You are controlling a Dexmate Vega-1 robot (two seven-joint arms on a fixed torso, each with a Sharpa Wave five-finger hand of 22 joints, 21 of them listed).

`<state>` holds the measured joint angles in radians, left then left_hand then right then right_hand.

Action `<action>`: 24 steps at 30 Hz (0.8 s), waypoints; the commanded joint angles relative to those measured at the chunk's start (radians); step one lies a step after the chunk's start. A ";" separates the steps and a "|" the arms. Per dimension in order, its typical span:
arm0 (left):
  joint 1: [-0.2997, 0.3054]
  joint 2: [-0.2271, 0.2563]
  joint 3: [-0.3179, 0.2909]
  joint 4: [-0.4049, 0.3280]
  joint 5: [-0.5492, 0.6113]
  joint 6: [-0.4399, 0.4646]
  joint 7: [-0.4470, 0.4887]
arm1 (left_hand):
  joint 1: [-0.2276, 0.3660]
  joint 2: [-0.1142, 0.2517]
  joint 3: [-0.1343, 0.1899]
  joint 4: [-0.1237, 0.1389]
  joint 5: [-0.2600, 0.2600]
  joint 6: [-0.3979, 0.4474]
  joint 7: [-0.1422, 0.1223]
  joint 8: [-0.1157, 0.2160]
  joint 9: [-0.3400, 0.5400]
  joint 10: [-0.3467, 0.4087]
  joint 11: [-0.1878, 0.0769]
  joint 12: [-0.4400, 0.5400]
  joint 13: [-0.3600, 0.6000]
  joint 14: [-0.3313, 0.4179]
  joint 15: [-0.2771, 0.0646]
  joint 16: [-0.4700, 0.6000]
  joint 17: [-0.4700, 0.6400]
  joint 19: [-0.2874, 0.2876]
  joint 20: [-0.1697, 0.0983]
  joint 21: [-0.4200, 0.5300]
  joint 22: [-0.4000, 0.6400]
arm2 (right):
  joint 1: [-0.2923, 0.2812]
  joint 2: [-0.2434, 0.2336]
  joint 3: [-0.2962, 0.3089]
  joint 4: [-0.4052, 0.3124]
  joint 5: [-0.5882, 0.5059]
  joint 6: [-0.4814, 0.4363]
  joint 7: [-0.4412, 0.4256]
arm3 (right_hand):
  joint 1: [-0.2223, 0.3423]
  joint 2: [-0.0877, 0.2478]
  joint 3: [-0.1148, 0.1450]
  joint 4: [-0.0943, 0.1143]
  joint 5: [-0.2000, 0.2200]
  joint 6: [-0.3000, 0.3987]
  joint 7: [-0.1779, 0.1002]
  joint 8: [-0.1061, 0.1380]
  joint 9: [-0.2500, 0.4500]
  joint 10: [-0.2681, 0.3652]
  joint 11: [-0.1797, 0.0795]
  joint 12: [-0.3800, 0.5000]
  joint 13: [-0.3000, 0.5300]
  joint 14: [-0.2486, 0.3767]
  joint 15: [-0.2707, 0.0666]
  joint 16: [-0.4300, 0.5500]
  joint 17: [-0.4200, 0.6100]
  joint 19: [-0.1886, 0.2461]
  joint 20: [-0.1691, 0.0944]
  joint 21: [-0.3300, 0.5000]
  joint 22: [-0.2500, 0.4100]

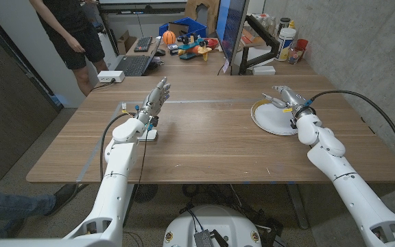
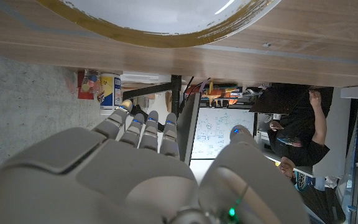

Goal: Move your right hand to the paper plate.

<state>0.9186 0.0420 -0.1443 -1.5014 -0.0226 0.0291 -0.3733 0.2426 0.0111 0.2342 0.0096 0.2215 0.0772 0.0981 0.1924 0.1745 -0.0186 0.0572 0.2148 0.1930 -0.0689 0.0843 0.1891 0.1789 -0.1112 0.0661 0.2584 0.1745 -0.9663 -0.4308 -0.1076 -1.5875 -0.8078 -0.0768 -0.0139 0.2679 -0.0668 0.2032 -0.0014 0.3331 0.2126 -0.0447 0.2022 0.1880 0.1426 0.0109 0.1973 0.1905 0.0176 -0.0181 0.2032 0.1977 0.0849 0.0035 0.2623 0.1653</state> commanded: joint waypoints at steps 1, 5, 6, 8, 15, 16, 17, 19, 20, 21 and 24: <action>-0.008 0.004 -0.003 0.010 -0.003 -0.008 -0.005 | 0.000 0.010 0.006 -0.006 -0.001 0.005 0.000 -0.002 0.004 -0.003 0.000 -0.003 0.003 0.000 -0.004 0.000 0.005 0.001 -0.004 -0.002 0.003 | 0.006 -0.002 -0.021 -0.001 -0.031 -0.028 -0.001 | 0.008 0.006 -0.004 -0.004 0.007 0.000 -0.007 -0.002 0.006 -0.008 -0.001 0.000 0.004 -0.004 0.001 0.000 0.003 0.004 -0.004 -0.003 0.003; -0.011 0.006 -0.005 0.012 -0.003 -0.007 -0.007 | 0.000 0.010 0.006 -0.007 -0.002 0.006 0.001 -0.002 0.004 -0.003 0.002 -0.003 0.003 -0.001 -0.004 0.000 0.005 0.001 -0.004 -0.004 0.003 | 0.009 -0.002 -0.026 0.003 -0.033 -0.029 -0.001 | 0.008 0.007 -0.005 -0.004 0.009 -0.001 -0.008 -0.002 0.006 -0.007 0.000 0.001 0.004 -0.003 0.003 0.000 0.003 0.004 -0.004 -0.005 0.003; -0.011 0.007 -0.004 0.013 -0.002 -0.007 -0.006 | 0.000 0.010 0.006 -0.007 -0.002 0.006 0.001 -0.002 0.004 -0.003 0.003 -0.003 0.003 -0.001 -0.003 0.000 0.005 0.001 -0.004 -0.004 0.003 | 0.009 -0.003 -0.028 0.004 -0.035 -0.029 -0.002 | 0.008 0.007 -0.005 -0.004 0.009 -0.001 -0.008 -0.002 0.006 -0.007 0.000 0.001 0.004 -0.003 0.003 0.000 0.003 0.005 -0.004 -0.006 0.003; -0.012 0.008 -0.004 0.014 -0.002 -0.006 -0.007 | 0.000 0.010 0.006 -0.007 -0.002 0.007 0.002 -0.001 0.004 -0.002 0.002 -0.003 0.003 -0.001 -0.004 0.000 0.005 0.001 -0.004 -0.005 0.003 | 0.010 -0.005 -0.032 0.004 -0.041 -0.032 -0.001 | 0.008 0.007 -0.005 -0.004 0.009 -0.002 -0.008 -0.003 0.006 -0.007 -0.001 0.001 0.004 -0.003 0.002 0.001 0.003 0.005 -0.004 -0.007 0.003; -0.016 0.008 -0.003 0.021 -0.001 -0.006 -0.009 | 0.000 0.011 0.006 -0.008 -0.002 0.007 0.001 -0.002 0.004 -0.002 0.001 -0.003 0.003 -0.001 -0.003 0.000 0.005 0.002 -0.003 -0.007 0.003 | 0.010 -0.008 -0.037 0.000 -0.050 -0.042 0.004 | 0.007 0.007 -0.006 -0.004 0.011 -0.003 -0.008 -0.003 0.006 -0.008 0.000 0.000 0.004 -0.002 0.003 0.001 0.003 0.007 -0.004 -0.010 0.003; -0.016 0.009 -0.003 0.022 -0.001 -0.007 -0.010 | 0.000 0.011 0.006 -0.008 -0.002 0.007 0.002 -0.002 0.004 -0.003 0.000 -0.003 0.003 -0.001 -0.004 0.000 0.005 0.002 -0.003 -0.007 0.003 | 0.009 -0.009 -0.038 -0.001 -0.051 -0.042 0.005 | 0.007 0.007 -0.006 -0.004 0.011 -0.002 -0.008 -0.003 0.006 -0.009 0.000 0.000 0.004 -0.002 0.003 0.001 0.003 0.007 -0.004 -0.010 0.003; -0.016 0.009 -0.003 0.023 -0.001 -0.007 -0.010 | -0.001 0.011 0.006 -0.008 -0.002 0.007 0.001 -0.002 0.004 -0.002 0.000 -0.003 0.003 -0.001 -0.004 0.000 0.005 0.002 -0.003 -0.008 0.003 | 0.009 -0.010 -0.039 -0.003 -0.053 -0.044 0.008 | 0.007 0.007 -0.007 -0.004 0.011 -0.002 -0.008 -0.003 0.006 -0.008 0.000 0.000 0.004 -0.002 0.003 0.001 0.003 0.007 -0.005 -0.011 0.003; -0.017 0.008 -0.004 0.025 -0.002 -0.008 -0.010 | -0.001 0.011 0.006 -0.008 -0.002 0.007 0.001 -0.002 0.004 -0.003 0.000 -0.004 0.003 -0.001 -0.004 0.000 0.005 0.003 -0.003 -0.008 0.003 | 0.008 -0.011 -0.040 -0.007 -0.057 -0.049 0.010 | 0.007 0.007 -0.007 -0.004 0.012 -0.002 -0.009 -0.003 0.006 -0.009 -0.001 0.000 0.004 -0.002 0.003 0.001 0.003 0.007 -0.005 -0.011 0.003; -0.018 0.008 -0.004 0.025 -0.002 -0.009 -0.010 | -0.001 0.011 0.006 -0.009 -0.003 0.007 0.001 -0.002 0.004 -0.003 0.000 -0.004 0.003 -0.001 -0.004 0.000 0.005 0.003 -0.003 -0.009 0.003 | 0.007 -0.012 -0.040 -0.009 -0.058 -0.049 0.011 | 0.007 0.008 -0.007 -0.004 0.012 -0.002 -0.009 -0.003 0.006 -0.009 -0.001 0.000 0.004 -0.002 0.003 0.001 0.003 0.008 -0.005 -0.012 0.003; -0.018 0.008 -0.004 0.026 -0.003 -0.009 -0.011 | -0.001 0.012 0.005 -0.009 -0.003 0.007 0.001 -0.002 0.004 -0.002 0.001 -0.003 0.003 -0.001 -0.004 0.000 0.005 0.003 -0.003 -0.009 0.003 | 0.006 -0.011 -0.040 -0.010 -0.060 -0.053 0.012 | 0.007 0.008 -0.007 -0.004 0.012 -0.002 -0.010 -0.003 0.006 -0.008 0.000 0.000 0.004 -0.002 0.003 0.001 0.003 0.008 -0.004 -0.012 0.003; -0.017 0.009 -0.005 0.026 -0.003 -0.009 -0.012 | -0.001 0.012 0.005 -0.009 -0.003 0.008 0.000 -0.002 0.004 -0.003 0.002 -0.004 0.003 -0.001 -0.004 0.000 0.005 0.002 -0.002 -0.010 0.003 | 0.004 -0.012 -0.040 -0.013 -0.061 -0.058 0.017 | 0.007 0.008 -0.007 -0.004 0.013 -0.003 -0.010 -0.003 0.006 -0.010 0.001 0.000 0.004 -0.002 0.003 0.001 0.003 0.008 -0.004 -0.013 0.003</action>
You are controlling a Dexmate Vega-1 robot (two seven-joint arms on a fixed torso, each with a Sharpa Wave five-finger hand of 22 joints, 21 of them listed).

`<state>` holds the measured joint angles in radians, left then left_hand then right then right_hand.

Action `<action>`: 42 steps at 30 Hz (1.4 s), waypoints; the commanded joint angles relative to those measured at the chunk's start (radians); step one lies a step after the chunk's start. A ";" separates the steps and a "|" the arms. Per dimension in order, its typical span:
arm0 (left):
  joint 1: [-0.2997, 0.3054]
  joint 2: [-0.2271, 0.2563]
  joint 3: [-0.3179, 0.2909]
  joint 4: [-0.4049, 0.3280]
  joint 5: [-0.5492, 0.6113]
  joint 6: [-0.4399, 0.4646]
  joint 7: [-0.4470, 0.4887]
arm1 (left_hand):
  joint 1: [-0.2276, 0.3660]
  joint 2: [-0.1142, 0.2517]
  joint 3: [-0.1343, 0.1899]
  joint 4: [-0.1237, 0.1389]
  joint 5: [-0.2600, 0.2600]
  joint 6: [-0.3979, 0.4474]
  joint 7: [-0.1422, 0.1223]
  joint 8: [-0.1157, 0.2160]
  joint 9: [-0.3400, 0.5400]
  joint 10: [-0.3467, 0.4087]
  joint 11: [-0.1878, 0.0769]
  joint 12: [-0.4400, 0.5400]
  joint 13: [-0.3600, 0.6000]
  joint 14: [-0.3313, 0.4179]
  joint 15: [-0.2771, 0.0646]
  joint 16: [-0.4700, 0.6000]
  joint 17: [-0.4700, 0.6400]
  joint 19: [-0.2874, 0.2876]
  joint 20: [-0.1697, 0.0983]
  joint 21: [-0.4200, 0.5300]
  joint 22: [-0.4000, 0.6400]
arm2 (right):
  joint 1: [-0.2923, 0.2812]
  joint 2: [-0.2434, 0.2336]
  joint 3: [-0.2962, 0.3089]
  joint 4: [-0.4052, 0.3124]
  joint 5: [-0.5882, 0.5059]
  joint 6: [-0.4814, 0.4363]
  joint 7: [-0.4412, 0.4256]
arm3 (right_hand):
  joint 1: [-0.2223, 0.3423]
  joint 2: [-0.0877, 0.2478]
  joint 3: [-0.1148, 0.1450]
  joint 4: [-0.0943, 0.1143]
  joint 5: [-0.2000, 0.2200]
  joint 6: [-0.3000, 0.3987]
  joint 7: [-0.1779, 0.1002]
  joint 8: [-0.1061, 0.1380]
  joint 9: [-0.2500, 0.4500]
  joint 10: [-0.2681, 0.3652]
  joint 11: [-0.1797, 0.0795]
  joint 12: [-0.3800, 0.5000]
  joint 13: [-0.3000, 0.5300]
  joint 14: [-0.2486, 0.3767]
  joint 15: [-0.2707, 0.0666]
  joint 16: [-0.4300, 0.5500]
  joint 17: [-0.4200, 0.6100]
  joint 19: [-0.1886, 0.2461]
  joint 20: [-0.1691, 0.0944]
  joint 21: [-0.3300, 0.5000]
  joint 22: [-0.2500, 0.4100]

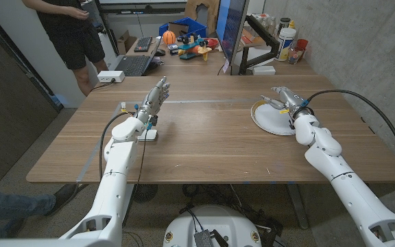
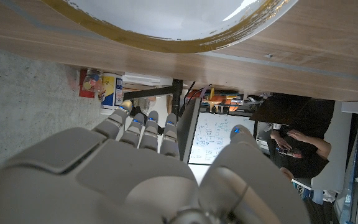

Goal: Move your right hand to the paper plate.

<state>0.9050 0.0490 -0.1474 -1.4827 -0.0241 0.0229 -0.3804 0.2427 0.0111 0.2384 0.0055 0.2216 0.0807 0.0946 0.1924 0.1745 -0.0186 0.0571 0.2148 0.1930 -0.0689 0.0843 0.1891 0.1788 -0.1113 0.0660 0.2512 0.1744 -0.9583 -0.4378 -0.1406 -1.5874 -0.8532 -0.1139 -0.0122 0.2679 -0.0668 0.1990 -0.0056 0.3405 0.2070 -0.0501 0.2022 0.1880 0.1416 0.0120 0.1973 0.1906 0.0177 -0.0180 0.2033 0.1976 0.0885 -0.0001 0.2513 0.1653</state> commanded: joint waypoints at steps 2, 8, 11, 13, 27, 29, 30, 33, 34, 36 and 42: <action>-0.002 0.001 -0.005 0.007 -0.004 -0.001 -0.004 | -0.001 0.012 0.001 -0.005 -0.003 0.005 0.004 -0.002 0.004 -0.002 0.001 -0.003 0.003 -0.001 -0.004 0.000 0.005 0.003 -0.002 -0.003 0.003 | -0.005 -0.005 -0.007 -0.014 -0.016 -0.024 0.016 | 0.007 0.008 -0.003 0.000 0.006 0.003 -0.005 -0.003 0.006 -0.009 0.000 0.000 0.004 -0.002 0.004 0.001 0.004 0.005 0.000 -0.003 0.003; 0.000 0.003 -0.009 0.004 -0.005 -0.004 -0.004 | -0.001 0.012 0.001 -0.006 -0.003 0.005 0.005 -0.002 0.004 -0.003 0.000 -0.004 0.003 -0.001 -0.005 0.000 0.005 0.002 -0.001 -0.006 0.003 | -0.006 -0.007 -0.011 -0.014 -0.025 -0.033 0.022 | 0.007 0.008 -0.004 0.000 0.006 0.003 -0.005 -0.003 0.006 -0.010 -0.001 0.000 0.004 -0.001 0.005 0.001 0.004 0.005 0.001 -0.004 0.003; 0.000 0.004 -0.009 0.003 -0.006 -0.005 -0.004 | -0.001 0.012 0.001 -0.006 -0.003 0.004 0.006 -0.003 0.004 -0.002 -0.001 -0.003 0.003 -0.001 -0.004 0.000 0.005 0.002 0.000 -0.007 0.003 | -0.005 -0.006 -0.015 -0.010 -0.028 -0.037 0.023 | 0.007 0.008 -0.004 0.000 0.007 0.003 -0.005 -0.003 0.006 -0.010 0.000 0.000 0.004 -0.001 0.005 0.002 0.004 0.006 0.001 -0.005 0.003; -0.001 0.004 -0.010 0.002 -0.006 -0.004 -0.005 | -0.001 0.013 0.001 -0.006 -0.003 0.004 0.005 -0.003 0.004 -0.002 0.000 -0.003 0.003 -0.001 -0.004 0.000 0.005 0.002 -0.001 -0.008 0.003 | -0.004 -0.003 -0.016 -0.008 -0.027 -0.040 0.023 | 0.006 0.009 -0.004 0.000 0.007 0.003 -0.006 -0.003 0.006 -0.010 -0.001 0.000 0.004 0.000 0.005 0.002 0.004 0.006 0.001 -0.006 0.003; -0.008 0.011 -0.013 -0.003 -0.004 0.001 -0.008 | -0.002 0.013 0.000 -0.008 -0.004 0.004 0.005 -0.003 0.004 -0.003 0.001 -0.004 0.003 -0.003 -0.004 0.000 0.005 0.003 0.000 -0.012 0.003 | -0.003 0.006 -0.028 0.007 -0.034 -0.066 0.019 | 0.005 0.009 -0.006 0.000 0.009 0.005 -0.005 -0.002 0.006 -0.004 0.001 0.002 0.004 0.006 0.004 0.004 0.004 0.012 0.003 -0.010 0.004; -0.009 0.011 -0.013 -0.005 -0.005 0.002 -0.008 | -0.002 0.014 0.000 -0.008 -0.004 0.005 0.005 -0.003 0.004 -0.002 0.001 -0.004 0.003 -0.003 -0.003 0.000 0.005 0.003 0.001 -0.013 0.003 | -0.003 0.009 -0.029 0.008 -0.035 -0.071 0.019 | 0.004 0.009 -0.006 0.000 0.010 0.006 -0.004 -0.002 0.006 -0.005 0.000 0.002 0.004 0.007 0.005 0.005 0.004 0.013 0.005 -0.010 0.004; -0.010 0.011 -0.013 -0.004 -0.005 0.002 -0.009 | -0.002 0.014 0.000 -0.009 -0.004 0.005 0.005 -0.003 0.004 -0.002 -0.003 -0.003 0.003 -0.002 -0.004 0.000 0.005 0.003 0.001 -0.014 0.003 | -0.002 0.009 -0.030 0.009 -0.035 -0.071 0.018 | 0.004 0.009 -0.007 0.000 0.010 0.006 -0.004 -0.002 0.006 -0.004 0.000 0.002 0.004 0.007 0.005 0.005 0.004 0.014 0.005 -0.010 0.004; -0.011 0.011 -0.013 -0.003 -0.006 0.001 -0.010 | -0.003 0.014 -0.001 -0.009 -0.004 0.005 0.006 -0.003 0.004 -0.002 -0.001 -0.004 0.003 -0.002 -0.003 0.000 0.005 0.004 0.001 -0.015 0.003 | -0.002 0.007 -0.034 0.010 -0.039 -0.075 0.020 | 0.004 0.009 -0.007 0.000 0.010 0.007 -0.005 -0.001 0.006 -0.004 0.001 0.002 0.004 0.008 0.005 0.005 0.004 0.015 0.006 -0.011 0.004; -0.011 0.011 -0.013 -0.003 -0.006 0.000 -0.010 | -0.003 0.014 -0.001 -0.009 -0.004 0.005 0.005 -0.003 0.004 -0.003 -0.001 -0.004 0.003 -0.002 -0.003 0.000 0.005 0.004 0.000 -0.015 0.003 | -0.002 0.006 -0.036 0.011 -0.039 -0.075 0.020 | 0.004 0.009 -0.007 0.000 0.010 0.007 -0.005 -0.001 0.006 -0.004 0.002 0.002 0.004 0.008 0.005 0.005 0.004 0.015 0.007 -0.012 0.004; -0.012 0.011 -0.012 -0.003 -0.005 0.000 -0.011 | -0.003 0.014 -0.001 -0.009 -0.005 0.005 0.006 -0.003 0.004 -0.003 -0.001 -0.004 0.003 -0.002 -0.003 0.000 0.005 0.004 0.000 -0.015 0.003 | -0.001 0.007 -0.038 0.014 -0.039 -0.076 0.020 | 0.004 0.009 -0.008 0.000 0.011 0.008 -0.005 -0.001 0.006 -0.004 -0.001 0.002 0.004 0.010 0.007 0.006 0.004 0.015 0.007 -0.013 0.004; -0.013 0.011 -0.011 -0.004 -0.004 0.001 -0.011 | -0.003 0.015 -0.001 -0.010 -0.005 0.005 0.007 -0.004 0.004 -0.002 -0.001 -0.003 0.003 -0.003 -0.004 0.000 0.005 0.005 0.001 -0.017 0.003 | 0.000 0.009 -0.041 0.018 -0.039 -0.081 0.017 | 0.003 0.009 -0.009 0.000 0.012 0.008 -0.005 -0.001 0.006 -0.004 0.001 0.002 0.004 0.010 0.007 0.006 0.004 0.017 0.008 -0.015 0.004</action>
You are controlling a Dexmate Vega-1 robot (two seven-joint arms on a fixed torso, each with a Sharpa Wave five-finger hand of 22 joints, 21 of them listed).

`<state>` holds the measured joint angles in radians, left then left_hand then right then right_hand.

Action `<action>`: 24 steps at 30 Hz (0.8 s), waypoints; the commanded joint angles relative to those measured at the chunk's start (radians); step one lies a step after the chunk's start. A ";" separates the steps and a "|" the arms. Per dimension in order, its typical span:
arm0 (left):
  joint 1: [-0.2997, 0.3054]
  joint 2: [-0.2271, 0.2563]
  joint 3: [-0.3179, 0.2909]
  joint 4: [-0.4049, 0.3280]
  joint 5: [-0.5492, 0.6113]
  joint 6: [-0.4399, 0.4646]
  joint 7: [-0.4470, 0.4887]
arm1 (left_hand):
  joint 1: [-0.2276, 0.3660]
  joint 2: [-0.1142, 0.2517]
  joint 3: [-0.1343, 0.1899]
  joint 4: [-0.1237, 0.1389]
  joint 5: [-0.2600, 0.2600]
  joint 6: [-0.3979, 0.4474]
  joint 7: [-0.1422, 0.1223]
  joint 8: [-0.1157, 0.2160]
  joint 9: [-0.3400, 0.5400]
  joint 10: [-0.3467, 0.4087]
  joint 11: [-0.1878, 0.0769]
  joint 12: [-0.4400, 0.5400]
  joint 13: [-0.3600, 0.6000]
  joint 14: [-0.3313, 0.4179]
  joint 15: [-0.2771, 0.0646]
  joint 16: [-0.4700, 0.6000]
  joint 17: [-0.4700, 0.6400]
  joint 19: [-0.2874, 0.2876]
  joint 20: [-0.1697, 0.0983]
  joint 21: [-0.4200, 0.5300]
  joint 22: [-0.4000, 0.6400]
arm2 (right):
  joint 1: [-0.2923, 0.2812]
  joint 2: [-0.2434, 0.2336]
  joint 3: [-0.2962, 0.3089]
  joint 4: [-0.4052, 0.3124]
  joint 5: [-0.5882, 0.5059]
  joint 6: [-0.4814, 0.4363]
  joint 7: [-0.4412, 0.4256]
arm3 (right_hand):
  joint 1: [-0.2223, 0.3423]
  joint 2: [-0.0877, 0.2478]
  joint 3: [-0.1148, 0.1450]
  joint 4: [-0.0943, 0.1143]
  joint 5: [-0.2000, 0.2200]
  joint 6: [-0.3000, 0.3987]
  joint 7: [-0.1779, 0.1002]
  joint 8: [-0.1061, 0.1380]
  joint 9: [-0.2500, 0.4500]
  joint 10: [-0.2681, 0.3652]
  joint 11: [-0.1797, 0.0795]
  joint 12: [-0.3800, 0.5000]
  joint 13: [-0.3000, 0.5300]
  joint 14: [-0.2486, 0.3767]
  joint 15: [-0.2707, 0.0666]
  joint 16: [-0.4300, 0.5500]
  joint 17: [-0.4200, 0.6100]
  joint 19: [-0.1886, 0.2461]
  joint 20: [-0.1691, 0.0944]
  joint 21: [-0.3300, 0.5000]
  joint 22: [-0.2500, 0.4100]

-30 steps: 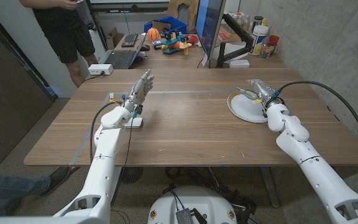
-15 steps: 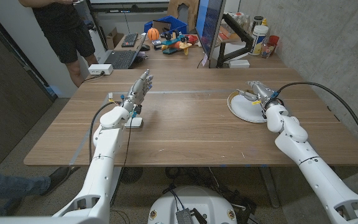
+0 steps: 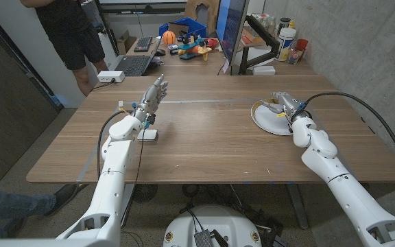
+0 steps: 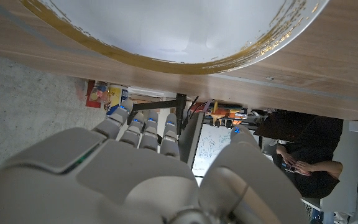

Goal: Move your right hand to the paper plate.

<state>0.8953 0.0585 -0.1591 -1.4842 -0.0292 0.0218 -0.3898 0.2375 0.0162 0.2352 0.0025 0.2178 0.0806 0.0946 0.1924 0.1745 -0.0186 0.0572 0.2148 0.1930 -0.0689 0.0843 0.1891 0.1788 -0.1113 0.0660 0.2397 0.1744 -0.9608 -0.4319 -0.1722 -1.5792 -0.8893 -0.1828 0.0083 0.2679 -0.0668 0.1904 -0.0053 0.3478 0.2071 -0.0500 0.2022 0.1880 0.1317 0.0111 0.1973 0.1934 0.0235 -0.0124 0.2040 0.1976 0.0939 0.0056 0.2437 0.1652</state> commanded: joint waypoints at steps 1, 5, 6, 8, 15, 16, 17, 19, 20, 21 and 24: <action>-0.003 0.001 0.001 -0.003 0.001 0.003 -0.002 | 0.002 0.010 0.002 -0.007 -0.001 0.006 0.007 -0.003 0.004 -0.003 0.000 -0.004 0.003 -0.003 -0.004 0.000 0.005 0.005 0.000 -0.006 0.003 | 0.002 0.002 -0.010 0.010 -0.002 -0.011 -0.004 | 0.002 0.009 -0.001 0.000 0.004 0.008 -0.005 -0.001 0.006 0.006 0.002 0.002 0.001 0.005 0.002 0.005 0.004 0.012 0.002 -0.007 0.004; -0.001 -0.003 -0.001 -0.001 -0.005 -0.002 -0.002 | 0.002 0.010 0.002 -0.008 -0.001 0.005 0.006 -0.003 0.004 -0.002 -0.001 -0.004 0.003 -0.002 -0.004 0.000 0.005 0.006 0.001 -0.007 0.003 | 0.001 0.003 -0.011 0.015 -0.001 -0.010 -0.010 | 0.002 0.009 -0.001 0.000 0.005 0.009 -0.006 -0.001 0.006 0.006 0.003 0.002 0.001 0.005 0.004 0.005 0.004 0.013 0.003 -0.008 0.004; 0.000 -0.004 -0.002 0.000 -0.006 -0.002 -0.001 | 0.002 0.010 0.002 -0.008 -0.001 0.006 0.006 -0.003 0.004 -0.002 -0.001 -0.004 0.003 -0.002 -0.004 0.000 0.005 0.008 0.001 -0.006 0.003 | 0.001 0.003 -0.012 0.017 -0.001 -0.010 -0.013 | 0.002 0.009 -0.002 0.000 0.005 0.008 -0.006 -0.001 0.006 0.007 0.004 0.003 0.001 0.005 0.004 0.005 0.004 0.013 0.004 -0.009 0.004; 0.001 -0.004 -0.003 0.002 -0.008 0.000 -0.003 | 0.001 0.010 0.002 -0.008 -0.001 0.006 0.006 -0.003 0.004 -0.002 0.000 -0.003 0.003 0.000 -0.004 0.001 0.005 0.013 0.001 -0.005 0.004 | 0.000 0.003 -0.013 0.020 0.000 -0.007 -0.018 | 0.002 0.009 -0.002 0.000 0.006 0.010 -0.006 -0.001 0.006 0.009 0.001 0.003 0.001 0.006 0.004 0.005 0.004 0.014 0.004 -0.009 0.004; 0.013 0.000 0.002 -0.004 -0.008 -0.008 -0.015 | 0.001 0.011 0.001 -0.009 -0.002 0.004 0.008 -0.004 0.004 -0.001 0.001 -0.003 0.003 0.003 -0.001 0.002 0.005 0.027 -0.006 -0.002 0.004 | 0.002 0.001 -0.025 0.019 -0.009 -0.013 -0.009 | 0.002 0.009 -0.003 -0.001 0.007 0.017 -0.006 0.002 0.006 0.013 -0.001 0.005 0.001 0.010 0.004 0.007 0.004 0.019 0.003 -0.011 0.004; 0.013 0.000 0.003 -0.003 -0.008 -0.008 -0.015 | 0.001 0.011 0.001 -0.009 -0.002 0.004 0.008 -0.004 0.004 -0.001 0.001 -0.003 0.003 0.003 -0.001 0.002 0.005 0.027 -0.006 -0.003 0.004 | 0.002 -0.001 -0.027 0.019 -0.010 -0.011 -0.008 | 0.002 0.009 -0.003 -0.001 0.007 0.017 -0.007 0.002 0.006 0.013 -0.001 0.005 0.001 0.011 0.005 0.007 0.004 0.018 0.004 -0.012 0.004; 0.014 0.001 0.003 -0.002 -0.008 -0.009 -0.015 | 0.001 0.011 0.001 -0.009 -0.002 0.004 0.009 -0.004 0.004 -0.001 0.001 -0.003 0.003 0.003 -0.001 0.002 0.005 0.027 -0.006 -0.003 0.004 | 0.002 0.000 -0.027 0.018 -0.011 -0.012 -0.009 | 0.002 0.009 -0.003 -0.001 0.007 0.017 -0.007 0.002 0.006 0.013 -0.001 0.005 0.001 0.011 0.005 0.007 0.004 0.019 0.004 -0.012 0.004; 0.013 0.002 0.005 -0.001 -0.005 -0.008 -0.014 | 0.001 0.012 0.001 -0.010 -0.002 0.004 0.009 -0.004 0.004 -0.001 0.001 -0.003 0.003 0.003 0.000 0.002 0.005 0.027 -0.007 -0.003 0.004 | 0.002 -0.001 -0.028 0.018 -0.010 -0.010 -0.009 | 0.002 0.009 -0.003 -0.001 0.008 0.018 -0.007 0.002 0.006 0.013 -0.001 0.005 0.001 0.012 0.005 0.007 0.004 0.019 0.004 -0.013 0.004; 0.012 0.002 0.006 0.002 -0.004 -0.006 -0.014 | 0.001 0.012 0.001 -0.010 -0.002 0.004 0.009 -0.004 0.004 -0.001 0.002 -0.003 0.003 0.003 0.000 0.002 0.005 0.027 -0.008 -0.004 0.004 | 0.002 -0.002 -0.028 0.018 -0.010 -0.010 -0.007 | 0.002 0.009 -0.004 -0.001 0.008 0.018 -0.007 0.002 0.006 0.013 -0.001 0.005 0.001 0.012 0.005 0.007 0.004 0.019 0.004 -0.013 0.004; 0.012 0.002 0.007 0.002 -0.004 -0.006 -0.014 | 0.001 0.012 0.001 -0.010 -0.002 0.004 0.009 -0.004 0.004 -0.001 0.002 -0.003 0.003 0.003 0.000 0.002 0.005 0.026 -0.008 -0.004 0.004 | 0.002 -0.002 -0.028 0.018 -0.010 -0.010 -0.007 | 0.002 0.009 -0.004 -0.001 0.008 0.018 -0.007 0.002 0.006 0.013 -0.001 0.004 0.001 0.012 0.005 0.007 0.004 0.020 0.004 -0.013 0.004; 0.008 0.002 0.011 0.008 -0.001 -0.006 -0.014 | 0.001 0.012 0.001 -0.010 -0.002 0.003 0.009 -0.005 0.004 -0.001 0.002 -0.003 0.003 0.002 0.001 0.002 0.005 0.024 -0.007 -0.006 0.004 | 0.001 -0.006 -0.025 0.018 -0.008 -0.008 -0.006 | 0.002 0.009 -0.004 -0.001 0.008 0.018 -0.007 0.002 0.006 0.013 -0.001 0.004 0.001 0.012 0.006 0.007 0.004 0.020 0.004 -0.014 0.004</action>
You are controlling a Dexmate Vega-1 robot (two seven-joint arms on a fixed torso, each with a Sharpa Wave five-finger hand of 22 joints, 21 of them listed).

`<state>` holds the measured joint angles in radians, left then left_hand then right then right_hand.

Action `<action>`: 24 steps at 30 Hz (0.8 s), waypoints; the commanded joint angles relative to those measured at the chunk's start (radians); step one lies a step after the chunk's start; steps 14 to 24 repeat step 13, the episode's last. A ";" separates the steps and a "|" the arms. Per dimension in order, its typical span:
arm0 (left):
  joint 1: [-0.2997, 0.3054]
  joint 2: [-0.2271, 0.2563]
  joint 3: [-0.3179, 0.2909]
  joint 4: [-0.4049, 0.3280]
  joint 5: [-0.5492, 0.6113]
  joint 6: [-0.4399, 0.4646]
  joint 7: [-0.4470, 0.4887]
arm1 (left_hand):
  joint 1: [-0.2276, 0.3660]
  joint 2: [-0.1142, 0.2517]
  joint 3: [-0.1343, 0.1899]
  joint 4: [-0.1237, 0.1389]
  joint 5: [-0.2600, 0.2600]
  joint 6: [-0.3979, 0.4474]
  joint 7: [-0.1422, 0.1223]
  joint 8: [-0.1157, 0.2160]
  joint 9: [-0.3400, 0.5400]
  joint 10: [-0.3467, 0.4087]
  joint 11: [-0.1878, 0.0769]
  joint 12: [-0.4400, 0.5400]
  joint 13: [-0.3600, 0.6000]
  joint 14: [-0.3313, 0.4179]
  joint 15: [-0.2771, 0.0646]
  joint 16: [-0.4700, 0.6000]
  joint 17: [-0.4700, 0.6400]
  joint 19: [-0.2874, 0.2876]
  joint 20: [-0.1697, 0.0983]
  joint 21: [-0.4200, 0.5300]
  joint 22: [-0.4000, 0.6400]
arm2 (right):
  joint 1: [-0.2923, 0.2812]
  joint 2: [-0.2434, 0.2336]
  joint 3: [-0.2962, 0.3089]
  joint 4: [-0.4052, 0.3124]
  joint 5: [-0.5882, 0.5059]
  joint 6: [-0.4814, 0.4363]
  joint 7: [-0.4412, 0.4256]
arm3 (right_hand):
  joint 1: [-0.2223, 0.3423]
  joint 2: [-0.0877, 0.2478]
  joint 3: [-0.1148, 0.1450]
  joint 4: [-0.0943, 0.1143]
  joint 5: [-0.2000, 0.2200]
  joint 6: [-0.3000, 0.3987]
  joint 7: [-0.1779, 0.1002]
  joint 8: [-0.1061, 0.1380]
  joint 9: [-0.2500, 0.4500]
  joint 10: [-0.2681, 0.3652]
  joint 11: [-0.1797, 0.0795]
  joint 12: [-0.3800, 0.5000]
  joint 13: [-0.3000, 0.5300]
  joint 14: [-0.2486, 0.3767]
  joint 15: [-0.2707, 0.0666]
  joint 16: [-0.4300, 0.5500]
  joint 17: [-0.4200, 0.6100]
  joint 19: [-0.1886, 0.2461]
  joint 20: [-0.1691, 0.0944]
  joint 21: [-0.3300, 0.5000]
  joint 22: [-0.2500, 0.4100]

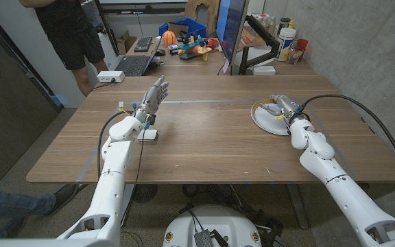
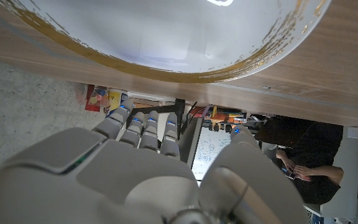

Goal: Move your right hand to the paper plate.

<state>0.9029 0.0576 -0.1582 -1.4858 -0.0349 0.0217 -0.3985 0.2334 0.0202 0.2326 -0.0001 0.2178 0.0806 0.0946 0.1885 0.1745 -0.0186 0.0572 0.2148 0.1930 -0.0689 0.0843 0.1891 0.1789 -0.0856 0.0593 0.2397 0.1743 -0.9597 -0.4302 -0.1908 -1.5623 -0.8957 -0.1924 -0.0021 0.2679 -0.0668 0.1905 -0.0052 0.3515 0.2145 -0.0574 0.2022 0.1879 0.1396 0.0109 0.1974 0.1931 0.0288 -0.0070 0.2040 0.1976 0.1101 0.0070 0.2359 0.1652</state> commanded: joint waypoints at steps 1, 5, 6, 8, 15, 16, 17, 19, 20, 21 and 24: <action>0.000 0.003 0.010 0.009 0.005 -0.006 -0.005 | 0.005 0.008 0.004 -0.008 -0.002 0.003 0.009 -0.001 0.004 -0.001 0.002 -0.003 0.003 0.002 0.001 0.002 0.005 -0.002 0.000 -0.006 0.004 | 0.000 -0.008 -0.007 0.001 -0.001 0.002 0.005 | 0.002 0.009 -0.004 -0.001 0.005 0.011 0.001 0.002 0.006 0.005 -0.002 0.004 0.001 0.007 0.001 0.007 0.004 0.004 0.002 -0.007 0.004; -0.004 0.003 0.016 0.008 0.010 -0.004 -0.003 | 0.005 0.008 0.004 -0.008 -0.002 0.004 0.009 0.000 0.004 -0.001 0.001 -0.003 0.003 0.001 0.001 0.001 0.005 -0.005 0.001 -0.008 0.004 | -0.002 -0.008 -0.004 0.004 -0.001 -0.003 0.002 | 0.002 0.009 -0.004 -0.002 0.005 0.013 0.002 0.002 0.006 0.005 -0.001 0.004 0.001 0.007 0.000 0.007 0.004 0.005 0.003 -0.008 0.004; -0.005 0.003 0.016 0.007 0.010 -0.002 -0.003 | 0.005 0.008 0.004 -0.008 -0.002 0.005 0.010 0.000 0.004 -0.001 0.001 -0.003 0.003 0.001 0.001 0.001 0.005 -0.005 0.001 -0.009 0.004 | -0.001 -0.010 -0.003 0.006 0.001 0.001 0.002 | 0.002 0.010 -0.005 -0.002 0.005 0.012 0.001 0.002 0.006 0.005 -0.002 0.004 0.001 0.008 0.001 0.007 0.004 0.005 0.004 -0.009 0.004; -0.006 0.003 0.018 0.005 0.012 0.000 -0.001 | 0.005 0.009 0.004 -0.009 -0.002 0.005 0.009 0.000 0.004 -0.001 0.002 -0.003 0.003 0.002 0.001 0.001 0.005 -0.006 0.001 -0.010 0.004 | 0.000 -0.010 -0.001 0.008 0.004 0.004 0.002 | 0.002 0.010 -0.005 -0.002 0.005 0.012 0.001 0.002 0.006 0.005 -0.001 0.004 0.001 0.008 0.000 0.007 0.004 0.004 0.004 -0.009 0.004; -0.011 0.001 0.023 0.002 0.017 0.004 0.002 | 0.005 0.009 0.004 -0.009 -0.002 0.007 0.010 0.001 0.004 -0.001 0.001 -0.003 0.003 0.000 0.002 0.001 0.005 -0.009 0.003 -0.012 0.004 | 0.009 -0.012 -0.002 0.022 0.008 0.009 -0.001 | 0.002 0.010 -0.005 -0.002 0.006 0.012 0.001 0.002 0.006 0.006 0.000 0.004 0.001 0.009 0.000 0.007 0.004 0.005 0.005 -0.011 0.004; -0.011 0.001 0.023 0.002 0.017 0.004 0.002 | 0.005 0.009 0.004 -0.009 -0.002 0.007 0.010 0.001 0.004 -0.001 0.001 -0.003 0.003 0.000 0.002 0.001 0.005 -0.009 0.003 -0.012 0.004 | 0.009 -0.012 -0.002 0.022 0.008 0.009 -0.001 | 0.002 0.010 -0.005 -0.002 0.006 0.012 0.001 0.002 0.006 0.006 0.000 0.004 0.001 0.009 0.000 0.007 0.004 0.005 0.005 -0.011 0.004; -0.011 0.001 0.023 0.002 0.017 0.004 0.002 | 0.005 0.009 0.004 -0.009 -0.002 0.007 0.010 0.001 0.004 -0.001 0.001 -0.003 0.003 0.000 0.002 0.001 0.005 -0.009 0.003 -0.012 0.004 | 0.009 -0.012 -0.002 0.022 0.008 0.009 -0.001 | 0.002 0.010 -0.005 -0.002 0.006 0.012 0.001 0.002 0.006 0.006 0.000 0.004 0.001 0.009 0.000 0.007 0.004 0.005 0.005 -0.011 0.004; -0.011 0.001 0.023 0.002 0.017 0.004 0.002 | 0.005 0.009 0.004 -0.009 -0.002 0.007 0.010 0.001 0.004 -0.001 0.001 -0.003 0.003 0.000 0.002 0.001 0.005 -0.009 0.003 -0.012 0.004 | 0.009 -0.012 -0.002 0.022 0.008 0.009 -0.001 | 0.002 0.010 -0.005 -0.002 0.006 0.012 0.001 0.002 0.006 0.006 0.000 0.004 0.001 0.009 0.000 0.007 0.004 0.005 0.005 -0.011 0.004; -0.011 0.001 0.023 0.002 0.017 0.004 0.002 | 0.005 0.009 0.004 -0.009 -0.002 0.007 0.010 0.001 0.004 -0.001 0.001 -0.003 0.003 0.000 0.002 0.001 0.005 -0.009 0.003 -0.012 0.004 | 0.009 -0.012 -0.002 0.022 0.008 0.009 -0.001 | 0.002 0.010 -0.005 -0.002 0.006 0.012 0.001 0.002 0.006 0.006 0.000 0.004 0.001 0.009 0.000 0.007 0.004 0.005 0.005 -0.011 0.004; -0.011 0.001 0.023 0.002 0.017 0.004 0.002 | 0.005 0.009 0.004 -0.009 -0.002 0.007 0.010 0.001 0.004 -0.001 0.001 -0.003 0.003 0.000 0.002 0.001 0.005 -0.009 0.003 -0.012 0.004 | 0.009 -0.012 -0.002 0.022 0.008 0.009 -0.001 | 0.002 0.010 -0.005 -0.002 0.006 0.012 0.001 0.002 0.006 0.006 0.000 0.004 0.001 0.009 0.000 0.007 0.004 0.005 0.005 -0.011 0.004; -0.011 0.001 0.023 0.002 0.017 0.004 0.002 | 0.005 0.009 0.004 -0.009 -0.002 0.007 0.010 0.001 0.004 -0.001 0.001 -0.003 0.003 0.000 0.002 0.001 0.005 -0.009 0.003 -0.012 0.004 | 0.009 -0.012 -0.002 0.022 0.008 0.009 -0.001 | 0.002 0.010 -0.005 -0.002 0.006 0.012 0.001 0.002 0.006 0.006 0.000 0.004 0.001 0.009 0.000 0.007 0.004 0.005 0.005 -0.011 0.004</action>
